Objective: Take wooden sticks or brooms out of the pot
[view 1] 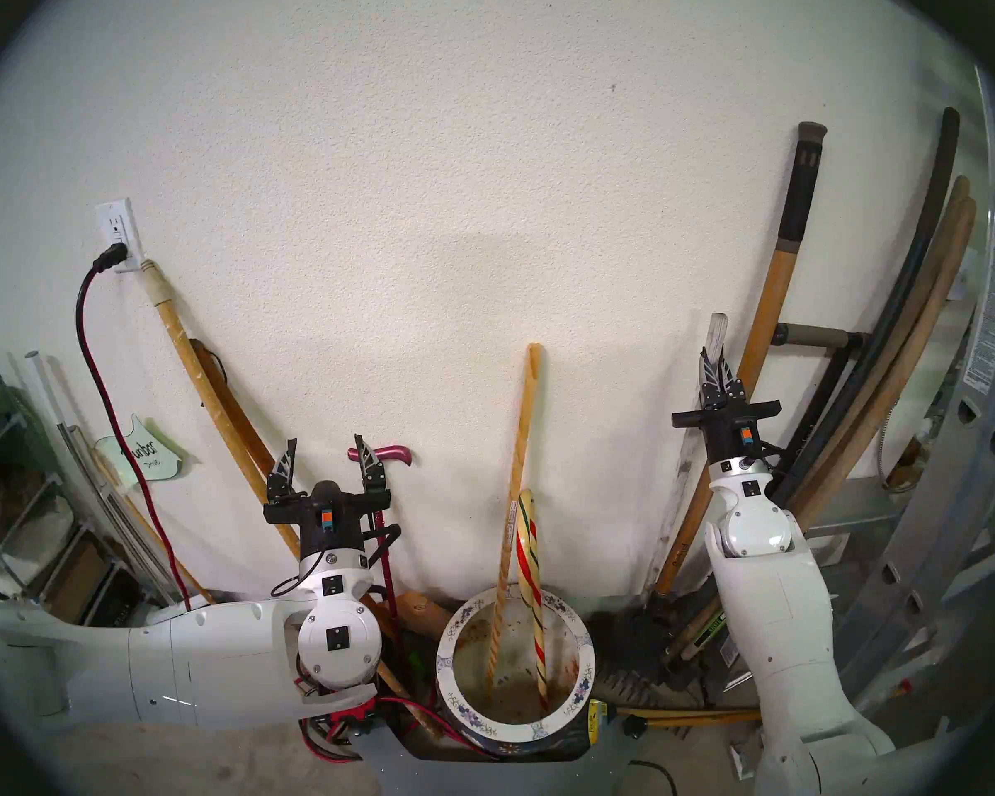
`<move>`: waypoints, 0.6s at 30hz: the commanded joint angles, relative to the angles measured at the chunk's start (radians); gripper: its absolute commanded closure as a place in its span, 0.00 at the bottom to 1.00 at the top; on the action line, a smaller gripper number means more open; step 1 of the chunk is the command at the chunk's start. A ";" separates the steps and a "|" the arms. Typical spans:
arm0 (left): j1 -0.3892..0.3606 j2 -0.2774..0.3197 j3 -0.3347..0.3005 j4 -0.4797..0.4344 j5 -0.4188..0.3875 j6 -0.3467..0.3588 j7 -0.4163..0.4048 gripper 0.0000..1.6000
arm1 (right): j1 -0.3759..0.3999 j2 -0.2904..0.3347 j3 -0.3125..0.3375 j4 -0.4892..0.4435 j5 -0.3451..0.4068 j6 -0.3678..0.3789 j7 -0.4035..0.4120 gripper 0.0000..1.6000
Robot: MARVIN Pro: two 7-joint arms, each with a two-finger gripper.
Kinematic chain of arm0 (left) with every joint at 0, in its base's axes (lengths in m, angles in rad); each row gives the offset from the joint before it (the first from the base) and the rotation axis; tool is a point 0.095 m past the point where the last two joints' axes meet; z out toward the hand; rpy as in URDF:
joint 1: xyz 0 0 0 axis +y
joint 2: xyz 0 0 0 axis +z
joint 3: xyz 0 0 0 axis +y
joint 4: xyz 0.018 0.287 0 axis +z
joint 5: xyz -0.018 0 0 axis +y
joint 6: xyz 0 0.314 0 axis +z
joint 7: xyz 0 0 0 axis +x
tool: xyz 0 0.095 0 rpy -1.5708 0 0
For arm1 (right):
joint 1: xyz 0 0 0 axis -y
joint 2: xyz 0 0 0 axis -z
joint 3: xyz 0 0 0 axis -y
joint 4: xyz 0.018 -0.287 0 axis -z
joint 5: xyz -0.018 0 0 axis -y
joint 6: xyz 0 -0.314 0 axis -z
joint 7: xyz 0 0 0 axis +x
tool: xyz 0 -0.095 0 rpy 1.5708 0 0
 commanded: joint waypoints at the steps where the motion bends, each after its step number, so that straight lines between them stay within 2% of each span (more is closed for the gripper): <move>1: -0.002 -0.001 -0.002 0.000 0.003 0.000 -0.001 0.00 | -0.075 -0.013 0.003 -0.121 0.080 0.126 0.060 1.00; 5: -0.002 -0.002 -0.002 0.001 0.004 0.000 -0.001 0.00 | -0.093 -0.014 0.012 -0.137 0.093 0.209 0.063 1.00; 18: -0.002 -0.001 -0.002 0.001 0.004 0.000 -0.001 0.00 | -0.148 -0.033 0.024 -0.085 0.086 0.212 0.060 1.00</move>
